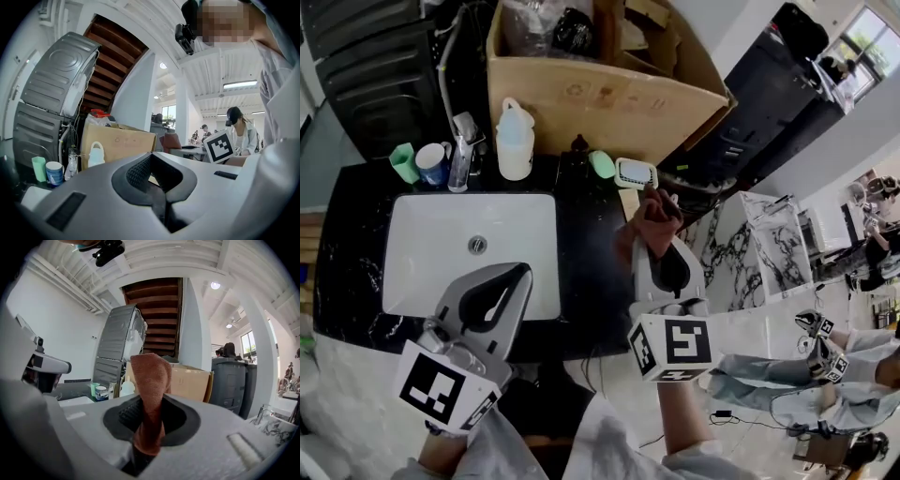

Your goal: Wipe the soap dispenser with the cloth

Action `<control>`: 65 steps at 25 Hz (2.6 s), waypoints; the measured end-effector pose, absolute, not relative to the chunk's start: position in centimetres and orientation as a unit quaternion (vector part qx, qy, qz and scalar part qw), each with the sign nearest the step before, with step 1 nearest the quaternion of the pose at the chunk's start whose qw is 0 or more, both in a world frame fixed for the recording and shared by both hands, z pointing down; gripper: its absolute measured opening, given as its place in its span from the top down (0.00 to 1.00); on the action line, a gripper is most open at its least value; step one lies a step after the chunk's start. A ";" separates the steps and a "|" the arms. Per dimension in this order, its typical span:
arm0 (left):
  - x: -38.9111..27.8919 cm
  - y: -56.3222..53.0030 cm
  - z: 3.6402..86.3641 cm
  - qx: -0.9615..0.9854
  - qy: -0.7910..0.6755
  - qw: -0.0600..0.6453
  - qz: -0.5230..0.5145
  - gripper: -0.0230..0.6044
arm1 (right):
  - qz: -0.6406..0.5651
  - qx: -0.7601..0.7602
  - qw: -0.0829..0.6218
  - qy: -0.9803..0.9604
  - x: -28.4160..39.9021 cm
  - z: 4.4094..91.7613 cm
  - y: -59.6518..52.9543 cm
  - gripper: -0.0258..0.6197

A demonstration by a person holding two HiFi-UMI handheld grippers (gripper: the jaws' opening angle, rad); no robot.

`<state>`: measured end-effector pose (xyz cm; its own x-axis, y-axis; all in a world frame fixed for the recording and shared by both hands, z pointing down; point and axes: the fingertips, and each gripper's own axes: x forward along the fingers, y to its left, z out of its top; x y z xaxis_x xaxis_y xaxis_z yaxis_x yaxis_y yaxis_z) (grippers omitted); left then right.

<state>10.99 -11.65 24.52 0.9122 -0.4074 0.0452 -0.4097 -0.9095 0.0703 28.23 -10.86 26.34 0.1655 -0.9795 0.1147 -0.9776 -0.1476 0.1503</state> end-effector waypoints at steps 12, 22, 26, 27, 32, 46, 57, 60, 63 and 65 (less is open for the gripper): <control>14.5 -15.8 26.3 0.963 -0.263 0.056 0.034 0.96 | 0.005 0.716 0.129 -0.686 32.4 30.1 -19.7 0.84; 15.7 -17.5 26.9 0.953 -0.293 0.058 0.043 0.96 | 0.006 0.683 0.157 -0.713 33.3 32.2 -25.7 0.84; 15.9 -18.1 27.0 0.950 -0.304 0.059 0.045 0.96 | 0.007 0.669 0.172 -0.723 33.3 33.0 -27.6 0.84; 16.0 -18.3 27.0 0.949 -0.307 0.059 0.044 0.96 | 0.006 0.666 0.177 -0.725 33.3 33.2 -28.1 0.84; 16.0 -18.6 26.9 0.944 -0.321 0.068 0.042 0.96 | 0.007 0.650 0.191 -0.736 33.1 34.4 -30.3 0.84; 15.4 -18.7 28.3 0.929 -0.343 0.127 0.060 0.96 | 0.014 0.630 0.229 -0.742 32.9 37.6 -33.5 0.84; 15.1 -19.0 28.6 0.931 -0.343 0.111 0.061 0.96 | 0.080 0.638 0.208 -0.737 34.1 40.2 -33.5 0.84; 14.9 -19.2 28.3 0.937 -0.337 0.068 0.059 0.96 | 0.099 0.639 0.202 -0.736 34.2 41.2 -33.4 0.84; 14.9 -19.2 28.5 0.934 -0.340 0.089 0.062 0.96 | 0.111 0.642 0.200 -0.732 34.4 42.0 -33.3 0.84; 15.0 -19.0 28.7 0.931 -0.341 0.110 0.064 0.96 | 0.117 0.645 0.200 -0.728 34.6 42.6 -33.3 0.84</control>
<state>14.99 -19.01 28.71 0.7586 -0.6219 0.1946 -0.6501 -0.7425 0.1612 34.59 -33.27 42.55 -0.0875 -0.8924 0.4427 -0.9861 0.1406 0.0884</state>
